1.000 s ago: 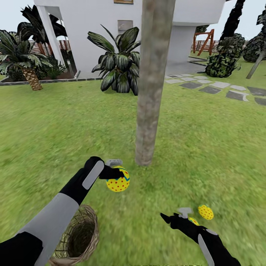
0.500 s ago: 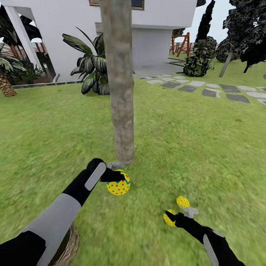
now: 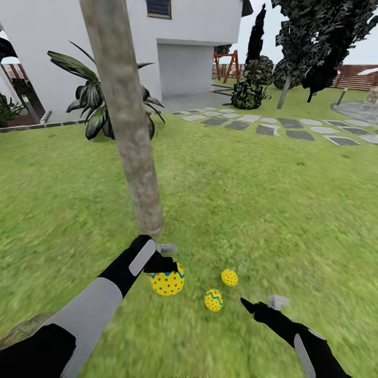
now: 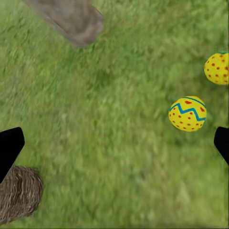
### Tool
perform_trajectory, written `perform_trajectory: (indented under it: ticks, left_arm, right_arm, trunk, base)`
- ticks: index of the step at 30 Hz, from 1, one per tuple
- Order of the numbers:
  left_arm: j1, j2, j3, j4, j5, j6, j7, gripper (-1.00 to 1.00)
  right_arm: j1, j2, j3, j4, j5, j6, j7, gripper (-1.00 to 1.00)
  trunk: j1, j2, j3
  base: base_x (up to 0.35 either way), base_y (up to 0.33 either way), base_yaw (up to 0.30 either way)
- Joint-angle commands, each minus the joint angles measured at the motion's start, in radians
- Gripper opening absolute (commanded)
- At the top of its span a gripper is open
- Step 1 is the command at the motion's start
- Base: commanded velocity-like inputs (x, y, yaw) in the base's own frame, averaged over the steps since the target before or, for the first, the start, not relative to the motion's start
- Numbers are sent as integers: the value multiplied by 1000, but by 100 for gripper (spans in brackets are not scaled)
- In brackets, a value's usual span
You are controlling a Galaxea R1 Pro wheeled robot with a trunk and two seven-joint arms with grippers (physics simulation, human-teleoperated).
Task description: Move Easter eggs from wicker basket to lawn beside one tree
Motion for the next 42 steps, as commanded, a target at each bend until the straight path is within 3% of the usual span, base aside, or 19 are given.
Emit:
perform_trajectory:
  ticks: [1, 10, 17, 26, 42]
  left_arm:
    - [-1, -1, -2, 5, 10, 2, 9, -100]
    - [-1, 2, -1, 15, 7, 2, 9, -100]
    - [-1, 2, 1, 16, 6, 2, 9, -100]
    - [-1, 3, 5, 14, 7, 2, 7, -100]
    - [-1, 2, 5, 16, 5, 2, 9, -100]
  right_arm:
    - [-1, 0, -6, 0, -9, 9, 4, 100]
    - [-1, 2, -12, 0, -8, 8, 6, 100]
    - [-1, 2, -12, 0, -8, 8, 5, 100]
    - [-1, 2, -12, 0, -9, 8, 5, 100]
    - [-1, 2, -11, 0, -7, 9, 5, 100]
  trunk:
    - [0, -2, -1]
    - [0, -2, 5]
    - [0, -2, 6]
    - [0, -2, 6]
    - [62, -114, -44]
  base:
    - [-116, -303, -258]
    - [82, -153, -219]
    - [298, 79, -15]
    - [38, 22, 26]
    - [0, 0, 4]
